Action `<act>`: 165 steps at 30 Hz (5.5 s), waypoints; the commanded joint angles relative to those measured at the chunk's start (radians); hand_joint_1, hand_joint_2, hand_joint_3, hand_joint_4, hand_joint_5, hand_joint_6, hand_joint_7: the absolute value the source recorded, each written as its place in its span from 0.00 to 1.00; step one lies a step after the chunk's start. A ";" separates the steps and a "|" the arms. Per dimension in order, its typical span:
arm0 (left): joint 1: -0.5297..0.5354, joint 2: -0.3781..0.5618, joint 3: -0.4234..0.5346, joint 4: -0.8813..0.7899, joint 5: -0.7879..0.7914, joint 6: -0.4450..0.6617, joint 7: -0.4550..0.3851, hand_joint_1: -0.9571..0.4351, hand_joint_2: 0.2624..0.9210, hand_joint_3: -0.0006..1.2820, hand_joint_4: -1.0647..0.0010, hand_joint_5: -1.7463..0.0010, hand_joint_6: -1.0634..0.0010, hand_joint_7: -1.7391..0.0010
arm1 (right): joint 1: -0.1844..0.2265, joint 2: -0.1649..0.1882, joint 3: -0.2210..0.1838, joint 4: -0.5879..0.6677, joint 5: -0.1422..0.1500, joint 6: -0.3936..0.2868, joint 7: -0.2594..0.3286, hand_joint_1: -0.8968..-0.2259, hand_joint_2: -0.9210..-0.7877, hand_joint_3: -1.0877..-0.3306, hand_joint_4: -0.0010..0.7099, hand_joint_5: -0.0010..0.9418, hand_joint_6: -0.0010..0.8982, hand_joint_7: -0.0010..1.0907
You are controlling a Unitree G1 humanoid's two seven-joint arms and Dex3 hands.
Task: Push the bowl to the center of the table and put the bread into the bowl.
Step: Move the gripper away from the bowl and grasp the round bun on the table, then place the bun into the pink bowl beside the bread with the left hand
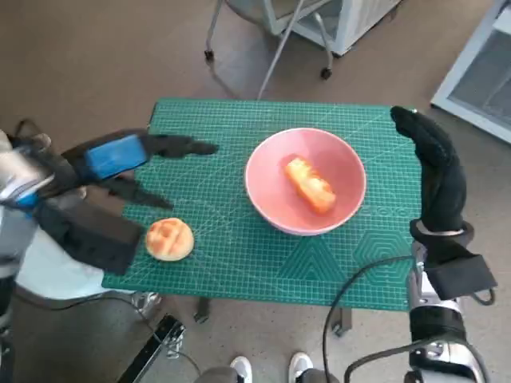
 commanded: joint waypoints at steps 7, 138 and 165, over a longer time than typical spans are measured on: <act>0.190 0.046 0.088 -0.159 0.000 0.069 -0.012 0.72 0.80 0.00 0.63 1.00 0.54 0.99 | -0.002 0.022 0.015 0.013 0.009 0.023 0.030 0.49 0.00 0.45 0.48 0.01 0.06 0.72; -0.658 -0.596 -0.519 0.876 0.423 -0.211 0.560 0.63 0.97 0.02 0.56 0.97 0.51 0.79 | 0.026 -0.021 -0.025 -0.015 0.038 0.023 0.073 0.48 0.00 0.50 0.47 0.00 0.08 0.70; -0.590 -0.573 -0.418 0.818 0.205 -0.203 0.402 0.67 0.97 0.00 0.50 0.97 0.42 0.87 | 0.009 -0.012 -0.019 -0.006 0.033 0.027 0.058 0.48 0.00 0.50 0.47 0.00 0.09 0.69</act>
